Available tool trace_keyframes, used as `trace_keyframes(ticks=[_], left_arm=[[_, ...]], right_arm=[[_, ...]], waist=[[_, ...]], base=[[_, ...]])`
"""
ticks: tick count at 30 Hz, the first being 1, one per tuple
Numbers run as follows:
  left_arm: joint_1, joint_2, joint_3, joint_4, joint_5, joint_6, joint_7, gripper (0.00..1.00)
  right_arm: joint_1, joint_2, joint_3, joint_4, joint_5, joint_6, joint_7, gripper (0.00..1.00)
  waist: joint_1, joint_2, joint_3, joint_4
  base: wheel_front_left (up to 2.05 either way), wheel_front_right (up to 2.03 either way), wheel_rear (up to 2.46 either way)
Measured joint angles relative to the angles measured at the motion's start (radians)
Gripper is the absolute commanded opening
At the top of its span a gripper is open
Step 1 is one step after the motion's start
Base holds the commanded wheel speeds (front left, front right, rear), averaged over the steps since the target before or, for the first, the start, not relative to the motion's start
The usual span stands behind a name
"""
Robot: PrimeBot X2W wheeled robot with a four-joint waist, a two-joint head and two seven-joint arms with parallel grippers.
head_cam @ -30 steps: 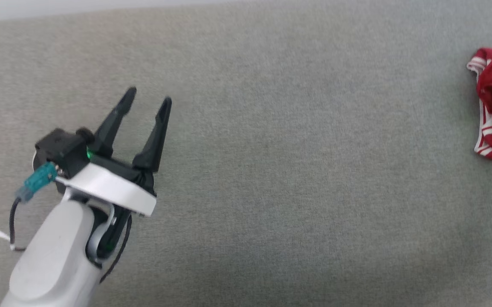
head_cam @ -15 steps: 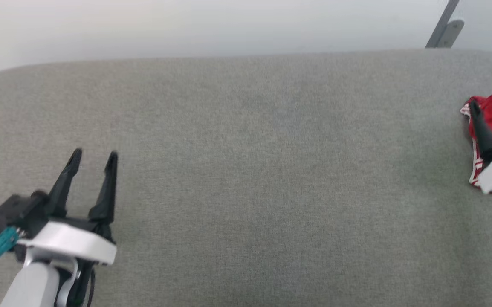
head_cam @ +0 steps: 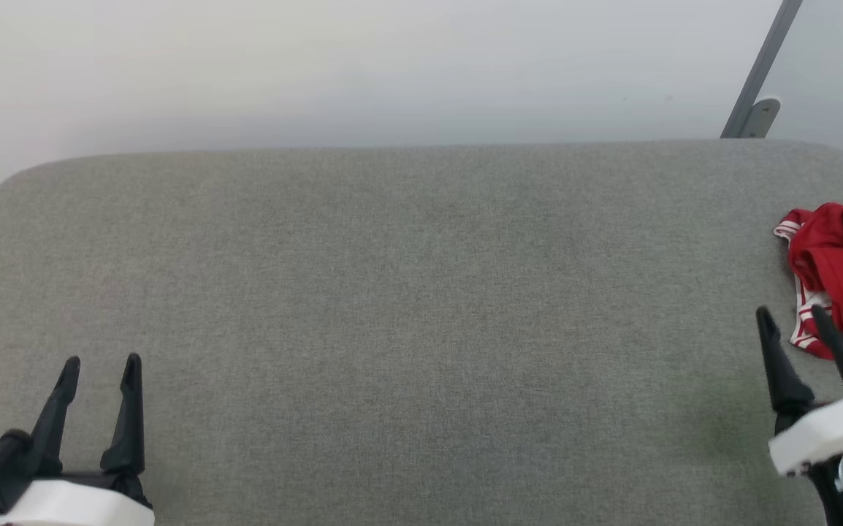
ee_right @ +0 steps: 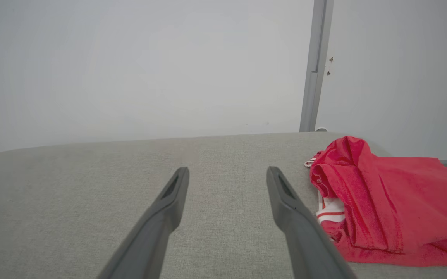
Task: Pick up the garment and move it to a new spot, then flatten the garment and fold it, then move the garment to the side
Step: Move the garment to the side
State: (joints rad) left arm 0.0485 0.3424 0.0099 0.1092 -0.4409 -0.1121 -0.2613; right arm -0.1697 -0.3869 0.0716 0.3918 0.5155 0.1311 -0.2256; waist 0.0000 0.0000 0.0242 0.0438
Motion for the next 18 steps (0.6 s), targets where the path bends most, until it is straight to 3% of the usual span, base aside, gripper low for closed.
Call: trace_keyframes(ticks=[18], left_arm=[[0.087, -0.052, 0.055, -0.001, 0.027, -0.016, 0.0, 1.0]], right_arm=[[0.182, 0.077, -0.11, -0.13, -0.078, 0.0, -0.023, 1.0]], waist=[[0.0, 0.0001, -0.042, 0.002]], base=[[0.0, 0.0, 0.0]])
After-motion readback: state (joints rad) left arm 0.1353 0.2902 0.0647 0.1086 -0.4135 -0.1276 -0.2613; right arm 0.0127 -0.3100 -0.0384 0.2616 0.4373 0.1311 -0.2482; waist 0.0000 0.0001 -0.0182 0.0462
